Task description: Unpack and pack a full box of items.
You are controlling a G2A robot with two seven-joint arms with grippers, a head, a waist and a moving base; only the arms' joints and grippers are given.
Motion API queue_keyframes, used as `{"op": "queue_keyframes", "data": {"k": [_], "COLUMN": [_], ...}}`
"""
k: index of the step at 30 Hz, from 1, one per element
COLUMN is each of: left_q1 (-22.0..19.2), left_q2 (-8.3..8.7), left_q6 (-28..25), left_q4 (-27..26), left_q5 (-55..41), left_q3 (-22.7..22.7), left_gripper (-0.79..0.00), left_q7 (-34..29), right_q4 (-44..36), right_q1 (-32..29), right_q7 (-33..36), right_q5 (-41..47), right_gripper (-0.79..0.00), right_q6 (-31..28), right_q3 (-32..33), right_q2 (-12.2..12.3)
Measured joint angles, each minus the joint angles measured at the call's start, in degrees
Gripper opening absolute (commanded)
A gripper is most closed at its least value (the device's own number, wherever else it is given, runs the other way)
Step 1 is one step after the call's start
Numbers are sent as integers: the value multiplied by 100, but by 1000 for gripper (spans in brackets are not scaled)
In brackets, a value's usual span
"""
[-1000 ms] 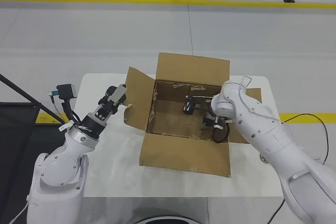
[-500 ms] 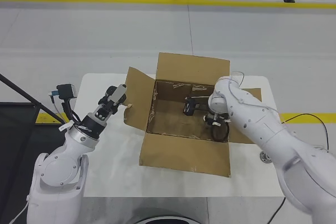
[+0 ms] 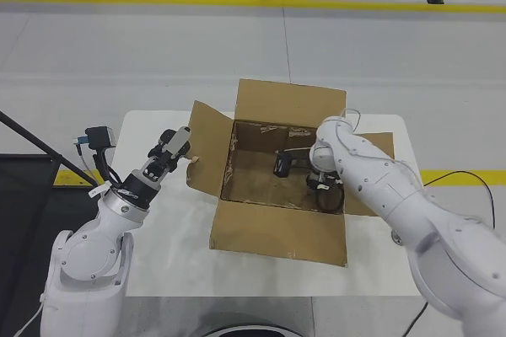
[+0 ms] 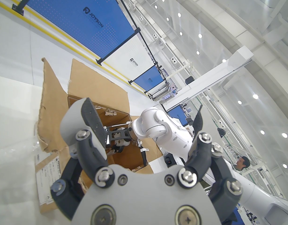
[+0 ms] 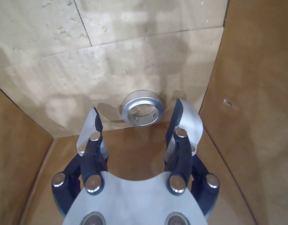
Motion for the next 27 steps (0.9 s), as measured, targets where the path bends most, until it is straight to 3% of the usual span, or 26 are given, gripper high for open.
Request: {"op": "queue_keyframes", "data": {"k": [14,17,23,27], "left_q1": [0,0,0,0], "left_q2": [0,0,0,0], "left_q6": [0,0,0,0], "left_q4": [0,0,0,0], "left_q5": [0,0,0,0], "left_q3": [0,0,0,0], "left_gripper": [0,0,0,0], "left_q7": [0,0,0,0], "right_q4": [524,664,931,1107], "right_q1": [-58,-66,-76,-46], "right_q7": [-59,-101,-192,-273], "right_q5": [-239,-284,-385,-382], "right_gripper": [-274,-394,-468,-680], "right_q6": [-59,-101,-192,-274], "right_q3": [0,0,0,0], "right_q2": [-291,-366,-511,-600]}}
